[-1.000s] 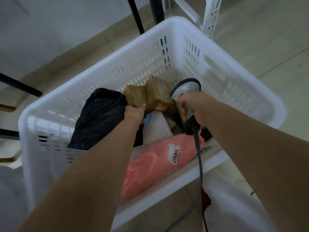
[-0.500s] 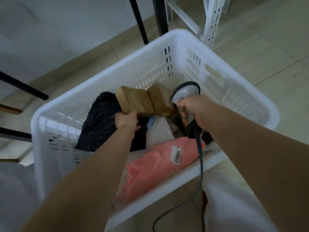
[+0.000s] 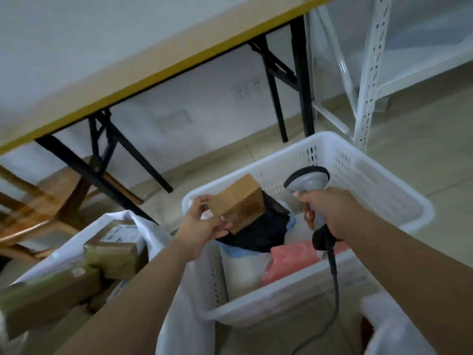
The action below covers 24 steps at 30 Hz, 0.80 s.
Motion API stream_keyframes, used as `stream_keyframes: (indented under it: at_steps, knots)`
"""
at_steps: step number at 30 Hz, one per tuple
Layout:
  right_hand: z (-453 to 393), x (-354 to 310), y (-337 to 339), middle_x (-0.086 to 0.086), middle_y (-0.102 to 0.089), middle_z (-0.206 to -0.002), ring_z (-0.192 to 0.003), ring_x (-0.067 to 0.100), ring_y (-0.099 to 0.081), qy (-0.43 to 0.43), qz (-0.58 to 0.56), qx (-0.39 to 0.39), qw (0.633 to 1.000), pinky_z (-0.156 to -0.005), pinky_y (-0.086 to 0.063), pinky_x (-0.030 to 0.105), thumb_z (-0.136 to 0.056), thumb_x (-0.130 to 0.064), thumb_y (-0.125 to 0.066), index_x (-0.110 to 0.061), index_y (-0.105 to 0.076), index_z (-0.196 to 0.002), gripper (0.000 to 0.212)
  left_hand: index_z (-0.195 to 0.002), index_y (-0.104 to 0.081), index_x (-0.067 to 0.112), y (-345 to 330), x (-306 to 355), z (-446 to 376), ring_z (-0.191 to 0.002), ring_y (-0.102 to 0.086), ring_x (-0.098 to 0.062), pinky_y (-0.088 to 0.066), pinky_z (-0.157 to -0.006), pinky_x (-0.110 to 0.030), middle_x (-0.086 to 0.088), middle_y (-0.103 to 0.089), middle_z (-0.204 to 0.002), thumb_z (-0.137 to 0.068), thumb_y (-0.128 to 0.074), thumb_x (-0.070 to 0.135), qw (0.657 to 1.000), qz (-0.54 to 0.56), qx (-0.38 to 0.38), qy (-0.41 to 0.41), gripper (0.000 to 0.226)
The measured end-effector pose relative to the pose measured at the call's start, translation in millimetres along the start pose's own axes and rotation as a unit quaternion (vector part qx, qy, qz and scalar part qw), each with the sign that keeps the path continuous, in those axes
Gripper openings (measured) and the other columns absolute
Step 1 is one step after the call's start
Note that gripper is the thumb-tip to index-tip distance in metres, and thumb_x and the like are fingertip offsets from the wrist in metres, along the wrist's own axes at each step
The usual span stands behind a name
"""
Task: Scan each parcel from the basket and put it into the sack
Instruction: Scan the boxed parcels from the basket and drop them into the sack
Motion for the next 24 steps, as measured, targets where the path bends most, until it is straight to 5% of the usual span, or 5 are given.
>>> stream_keyframes:
  at_steps: [6, 10, 14, 17, 24]
  knots:
    - [86.2, -19.4, -46.1, 0.005, -0.044, -0.052, -0.043, 0.015, -0.040, 0.045, -0.025, -0.054, 0.997, -0.038, -0.037, 0.019, -0.091, -0.010, -0.066, -0.006, -0.054, -0.071, 0.024, -0.091, -0.067, 0.013, 55.2, 66.2, 92.6, -0.094, -0.061, -0.020, -0.060, -0.079, -0.037, -0.002, -0.061, -0.102, -0.094, -0.063, 0.033, 0.982, -0.110, 0.121, -0.090, 0.021]
    - [141.7, -44.6, -76.1, 0.004, -0.048, -0.055, -0.042, 0.012, -0.041, 0.103, -0.008, -0.086, 0.991, -0.037, -0.037, 0.018, -0.091, -0.012, -0.066, -0.005, -0.059, -0.084, 0.012, -0.097, -0.068, 0.021, 98.4, 88.4, 145.2, -0.094, -0.061, -0.021, -0.060, -0.077, -0.040, -0.005, -0.063, -0.107, -0.099, -0.056, 0.029, 0.973, -0.100, 0.181, -0.100, 0.014]
    - [193.8, -67.6, -105.0, 0.003, -0.045, -0.054, -0.038, 0.010, -0.039, 0.143, 0.014, -0.119, 0.982, -0.036, -0.035, 0.017, -0.091, -0.013, -0.067, -0.006, -0.057, -0.088, 0.012, -0.129, -0.042, 0.028, 127.3, 93.0, 191.7, -0.092, -0.063, -0.018, -0.060, -0.077, -0.043, 0.003, -0.057, -0.111, -0.097, -0.059, 0.013, 0.974, 0.104, 0.179, -0.091, 0.039]
    - [229.4, -82.2, -122.2, 0.004, -0.044, -0.056, -0.040, 0.012, -0.038, 0.184, 0.032, -0.132, 0.973, -0.037, -0.035, 0.019, -0.091, -0.012, -0.067, -0.005, -0.056, -0.089, 0.013, -0.120, -0.051, -0.002, 133.5, 100.2, 222.5, -0.093, -0.072, -0.027, -0.059, -0.085, -0.042, -0.018, -0.069, -0.114, -0.096, -0.058, 0.008, 0.933, 0.324, 0.130, -0.085, 0.028]
    - [294.4, -110.8, -158.0, 0.003, -0.045, -0.055, -0.037, 0.012, -0.037, 0.249, 0.068, -0.149, 0.954, -0.039, -0.034, 0.020, -0.090, -0.015, -0.069, -0.007, -0.054, -0.085, 0.018, -0.114, -0.065, 0.001, 138.9, 125.1, 256.2, -0.108, -0.068, -0.027, -0.053, -0.098, -0.040, -0.015, -0.072, -0.112, -0.094, -0.062, 0.017, 0.965, 0.246, 0.057, -0.077, 0.026]
Point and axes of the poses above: each hand's wrist, its own z-axis away from the middle knuckle, its own y-axis out of the back of the hand, x = y × z, the point moved 9 cm from there along -z, towards the middle knuckle
